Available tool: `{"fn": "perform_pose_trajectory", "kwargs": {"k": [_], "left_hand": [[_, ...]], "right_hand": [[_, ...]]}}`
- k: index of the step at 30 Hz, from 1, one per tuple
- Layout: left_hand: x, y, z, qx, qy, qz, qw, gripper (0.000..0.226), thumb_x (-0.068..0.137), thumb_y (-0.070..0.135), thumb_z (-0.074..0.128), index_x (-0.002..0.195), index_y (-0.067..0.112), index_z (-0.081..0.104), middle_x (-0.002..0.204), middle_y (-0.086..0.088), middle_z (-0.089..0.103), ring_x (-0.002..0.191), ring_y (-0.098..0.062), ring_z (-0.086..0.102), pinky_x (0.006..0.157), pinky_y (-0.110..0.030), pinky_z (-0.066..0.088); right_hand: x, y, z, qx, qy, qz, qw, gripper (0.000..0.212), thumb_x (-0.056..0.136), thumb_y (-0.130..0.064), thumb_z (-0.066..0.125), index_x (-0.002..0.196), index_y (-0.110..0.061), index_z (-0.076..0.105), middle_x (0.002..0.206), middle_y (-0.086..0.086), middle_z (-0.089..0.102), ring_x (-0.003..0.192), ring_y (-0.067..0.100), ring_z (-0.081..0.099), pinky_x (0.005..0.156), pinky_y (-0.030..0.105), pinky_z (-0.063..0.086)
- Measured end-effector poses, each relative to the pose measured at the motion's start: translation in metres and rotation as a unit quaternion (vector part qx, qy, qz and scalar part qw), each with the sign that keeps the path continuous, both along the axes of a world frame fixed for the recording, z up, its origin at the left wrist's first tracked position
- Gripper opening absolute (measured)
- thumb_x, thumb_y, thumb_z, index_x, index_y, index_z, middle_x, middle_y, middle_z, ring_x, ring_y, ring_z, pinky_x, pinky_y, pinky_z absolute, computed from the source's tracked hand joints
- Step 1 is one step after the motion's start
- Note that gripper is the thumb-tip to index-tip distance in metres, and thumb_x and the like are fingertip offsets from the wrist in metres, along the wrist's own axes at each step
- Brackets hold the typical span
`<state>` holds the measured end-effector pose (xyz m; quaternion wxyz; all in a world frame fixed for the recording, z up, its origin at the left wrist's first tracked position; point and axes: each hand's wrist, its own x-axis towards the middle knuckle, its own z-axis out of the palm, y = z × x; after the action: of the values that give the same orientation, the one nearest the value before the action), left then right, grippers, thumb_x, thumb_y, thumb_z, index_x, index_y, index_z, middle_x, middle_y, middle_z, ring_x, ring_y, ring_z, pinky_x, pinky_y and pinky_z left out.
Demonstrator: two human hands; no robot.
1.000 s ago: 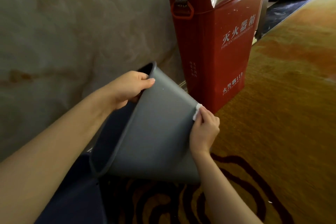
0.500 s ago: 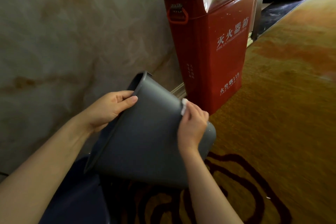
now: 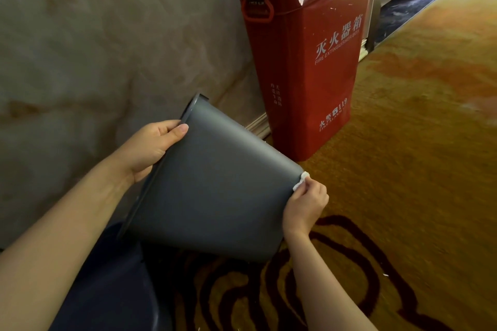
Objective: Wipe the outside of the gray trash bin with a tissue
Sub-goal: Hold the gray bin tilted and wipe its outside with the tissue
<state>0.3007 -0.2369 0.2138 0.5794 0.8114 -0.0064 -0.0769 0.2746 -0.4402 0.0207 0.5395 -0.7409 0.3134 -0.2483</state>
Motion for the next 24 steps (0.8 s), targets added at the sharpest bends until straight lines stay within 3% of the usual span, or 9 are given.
{"fn": "perform_pose_trajectory", "kwargs": {"k": [9, 12, 15, 18, 21, 24], "left_hand": [[0.013, -0.008, -0.003, 0.034, -0.016, 0.019, 0.999, 0.020, 0.093, 0.023, 0.047, 0.093, 0.022, 0.067, 0.079, 0.009, 0.077, 0.075, -0.005, 0.071, 0.063, -0.019, 0.055], [0.014, -0.010, -0.006, 0.039, -0.024, 0.017, 0.999, 0.020, 0.093, 0.021, 0.047, 0.090, 0.022, 0.067, 0.077, 0.010, 0.076, 0.073, -0.005, 0.071, 0.060, -0.018, 0.055], [0.014, -0.010, -0.006, 0.034, -0.020, 0.011, 0.999, 0.020, 0.093, 0.020, 0.047, 0.090, 0.022, 0.067, 0.077, 0.010, 0.076, 0.073, -0.004, 0.071, 0.059, -0.016, 0.054], [0.015, -0.010, -0.005, 0.032, -0.018, 0.007, 0.999, 0.020, 0.093, 0.020, 0.046, 0.091, 0.023, 0.065, 0.077, 0.012, 0.076, 0.073, -0.002, 0.070, 0.059, -0.015, 0.054], [0.016, -0.008, -0.004, 0.036, -0.013, -0.001, 0.999, 0.021, 0.094, 0.019, 0.044, 0.093, 0.022, 0.065, 0.077, 0.012, 0.076, 0.073, -0.002, 0.070, 0.060, -0.015, 0.054], [0.019, -0.006, -0.002, 0.043, -0.011, 0.006, 0.999, 0.021, 0.094, 0.019, 0.044, 0.094, 0.020, 0.065, 0.076, 0.007, 0.075, 0.069, -0.002, 0.070, 0.060, -0.016, 0.055]], "right_hand": [[-0.042, 0.021, -0.018, 0.080, 0.086, 0.019, 0.993, 0.011, 0.092, -0.009, 0.049, 0.099, -0.005, 0.057, 0.093, 0.002, 0.053, 0.096, 0.022, 0.054, 0.081, 0.031, 0.047], [-0.030, 0.015, 0.008, 0.037, -0.013, 0.012, 0.999, 0.010, 0.091, -0.007, 0.051, 0.098, -0.005, 0.058, 0.090, -0.002, 0.048, 0.091, 0.018, 0.052, 0.077, 0.030, 0.047], [-0.007, 0.027, 0.048, -0.052, -0.140, 0.074, 0.986, 0.011, 0.090, -0.005, 0.052, 0.099, -0.007, 0.059, 0.089, 0.000, 0.051, 0.086, 0.011, 0.046, 0.077, 0.027, 0.045], [0.007, 0.040, 0.059, -0.094, -0.182, 0.124, 0.971, 0.014, 0.089, -0.003, 0.051, 0.100, -0.007, 0.060, 0.092, 0.008, 0.058, 0.087, 0.016, 0.050, 0.080, 0.027, 0.044], [0.003, 0.031, 0.030, -0.080, -0.130, 0.092, 0.984, 0.016, 0.090, -0.005, 0.050, 0.103, -0.008, 0.058, 0.094, 0.008, 0.054, 0.086, 0.019, 0.050, 0.075, 0.027, 0.044], [-0.011, 0.010, -0.021, -0.038, 0.021, 0.058, 0.997, 0.016, 0.092, -0.009, 0.047, 0.105, -0.008, 0.057, 0.099, 0.007, 0.053, 0.091, 0.018, 0.048, 0.075, 0.026, 0.042]]}}
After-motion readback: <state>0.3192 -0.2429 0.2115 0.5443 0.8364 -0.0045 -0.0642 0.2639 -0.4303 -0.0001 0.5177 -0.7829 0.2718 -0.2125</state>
